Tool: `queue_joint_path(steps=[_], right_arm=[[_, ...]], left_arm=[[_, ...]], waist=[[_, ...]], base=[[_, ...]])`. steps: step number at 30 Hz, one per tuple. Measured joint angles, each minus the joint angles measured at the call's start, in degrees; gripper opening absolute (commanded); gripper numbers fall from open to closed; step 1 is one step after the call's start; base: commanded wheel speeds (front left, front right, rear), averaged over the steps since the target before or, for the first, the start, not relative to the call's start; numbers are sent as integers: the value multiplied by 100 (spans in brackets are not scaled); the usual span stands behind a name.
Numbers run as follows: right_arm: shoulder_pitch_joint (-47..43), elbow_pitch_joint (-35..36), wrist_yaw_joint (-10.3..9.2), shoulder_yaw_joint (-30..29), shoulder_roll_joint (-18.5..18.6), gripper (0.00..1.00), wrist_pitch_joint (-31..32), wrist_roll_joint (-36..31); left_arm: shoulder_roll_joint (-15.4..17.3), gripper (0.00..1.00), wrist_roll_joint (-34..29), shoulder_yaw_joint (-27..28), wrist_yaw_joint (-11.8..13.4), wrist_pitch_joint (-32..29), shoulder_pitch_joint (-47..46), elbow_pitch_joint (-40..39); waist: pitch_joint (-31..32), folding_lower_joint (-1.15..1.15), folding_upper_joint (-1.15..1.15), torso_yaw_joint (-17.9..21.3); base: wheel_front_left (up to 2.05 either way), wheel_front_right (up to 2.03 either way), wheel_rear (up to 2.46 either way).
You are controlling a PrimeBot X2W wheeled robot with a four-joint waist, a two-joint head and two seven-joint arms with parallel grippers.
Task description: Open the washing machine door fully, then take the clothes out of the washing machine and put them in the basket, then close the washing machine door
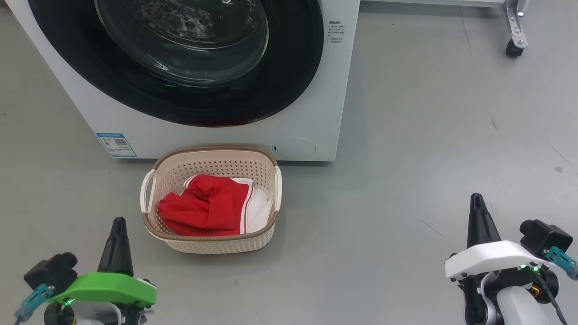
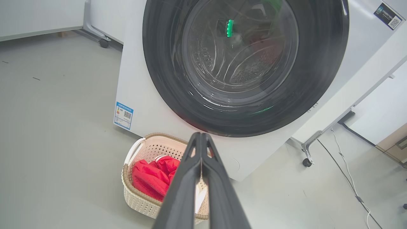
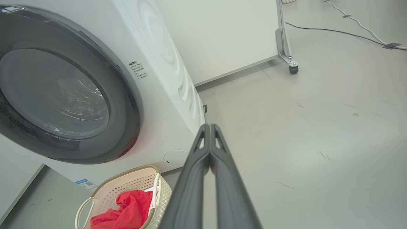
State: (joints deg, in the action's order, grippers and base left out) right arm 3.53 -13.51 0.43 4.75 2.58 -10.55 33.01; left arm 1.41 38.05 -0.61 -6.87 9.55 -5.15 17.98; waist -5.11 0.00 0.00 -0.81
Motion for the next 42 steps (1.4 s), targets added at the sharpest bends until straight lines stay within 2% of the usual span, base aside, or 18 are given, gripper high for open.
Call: queue_joint_path(steps=[42], right_arm=[[2, -110, 304, -528, 64, 0, 802, 3216]], left_arm=[[2, 0, 2837, 270, 0, -855, 0, -91]], waist=[[264, 0, 0, 41]], base=[[0, 0, 0]])
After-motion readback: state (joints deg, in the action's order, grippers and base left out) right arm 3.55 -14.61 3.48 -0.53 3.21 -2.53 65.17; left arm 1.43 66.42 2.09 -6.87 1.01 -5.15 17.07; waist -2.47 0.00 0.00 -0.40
